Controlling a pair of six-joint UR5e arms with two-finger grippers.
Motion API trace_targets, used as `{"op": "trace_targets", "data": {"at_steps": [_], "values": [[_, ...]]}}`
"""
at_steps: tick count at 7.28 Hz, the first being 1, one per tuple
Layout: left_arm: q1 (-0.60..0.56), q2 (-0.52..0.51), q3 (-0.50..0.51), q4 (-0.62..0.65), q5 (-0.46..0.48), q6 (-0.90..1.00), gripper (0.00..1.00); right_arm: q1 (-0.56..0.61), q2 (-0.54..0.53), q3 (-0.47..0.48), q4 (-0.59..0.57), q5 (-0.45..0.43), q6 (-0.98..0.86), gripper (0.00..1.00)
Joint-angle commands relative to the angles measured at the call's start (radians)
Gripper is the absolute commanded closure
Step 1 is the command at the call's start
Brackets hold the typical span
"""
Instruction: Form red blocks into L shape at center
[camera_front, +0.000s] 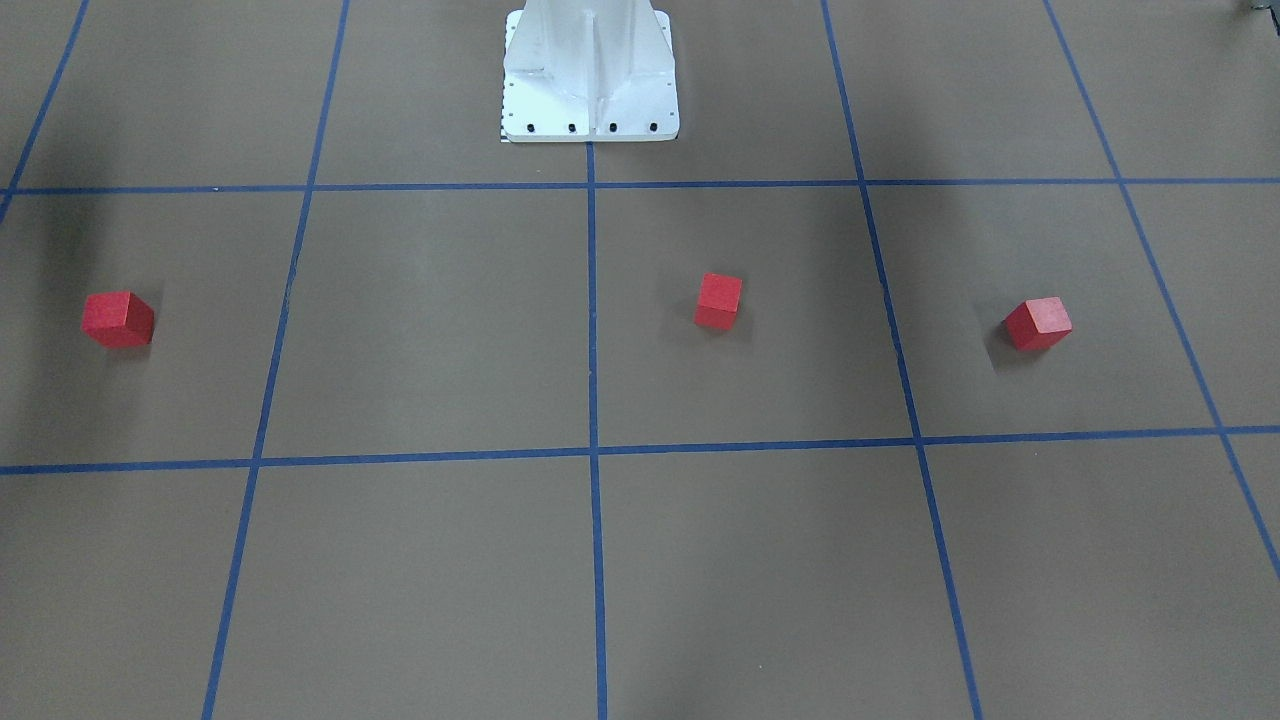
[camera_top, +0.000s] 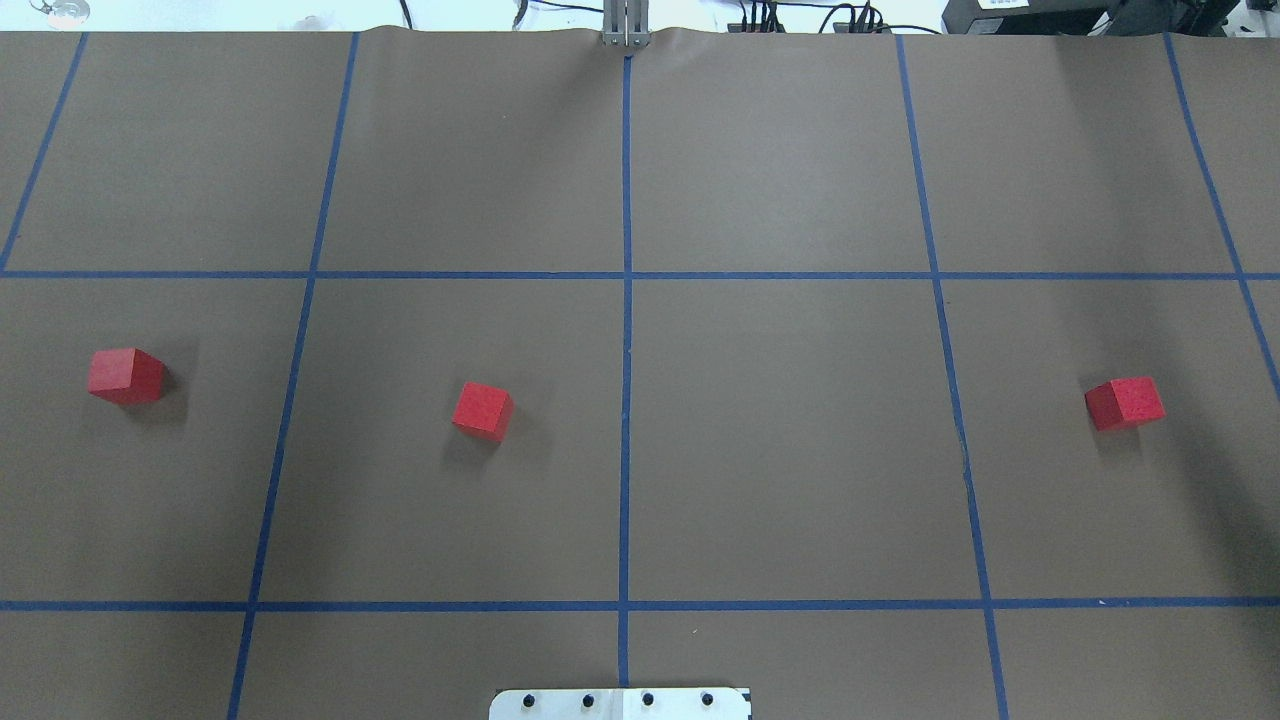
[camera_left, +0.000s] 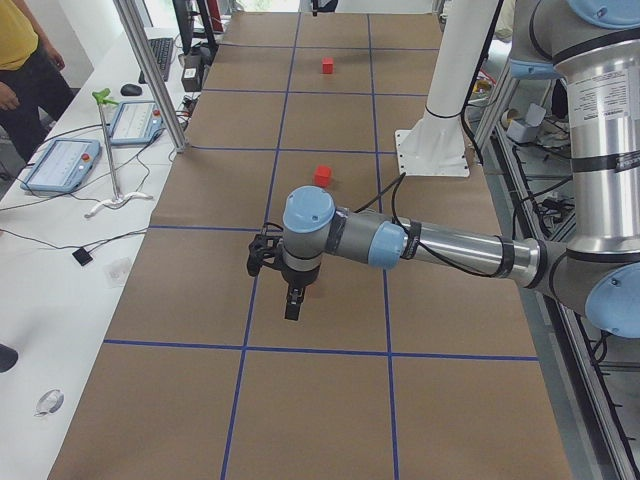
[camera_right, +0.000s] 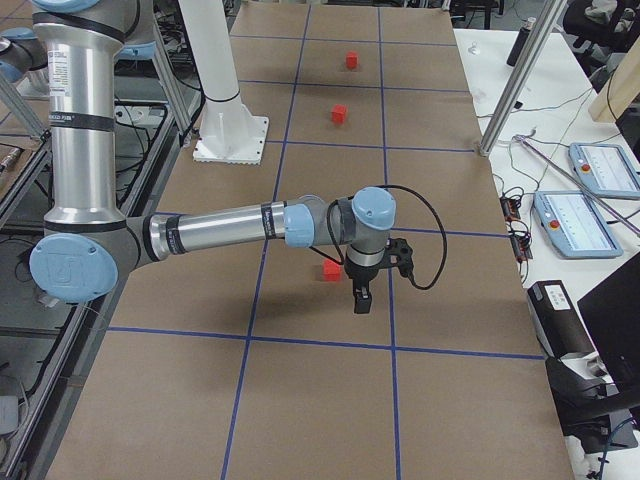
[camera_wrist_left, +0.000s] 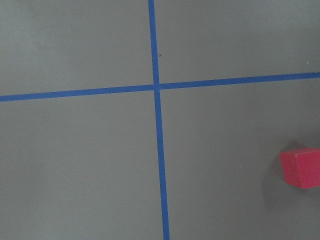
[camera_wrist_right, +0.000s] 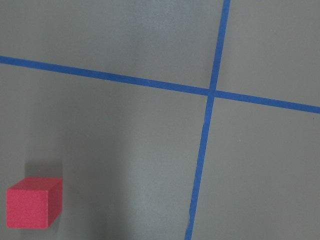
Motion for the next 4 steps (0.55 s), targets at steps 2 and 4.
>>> {"op": "trace_targets", "data": {"at_steps": [2, 4], "values": [[0.0, -0.082, -0.037, -0.019, 0.008, 0.003, 0.0, 0.001, 0.036, -0.013, 0.243, 0.0, 0.005, 0.0], [0.0, -0.135, -0.028, -0.056, 0.0, 0.005, 0.0, 0.001, 0.033, -0.007, 0.253, 0.002, 0.021, 0.0]]}}
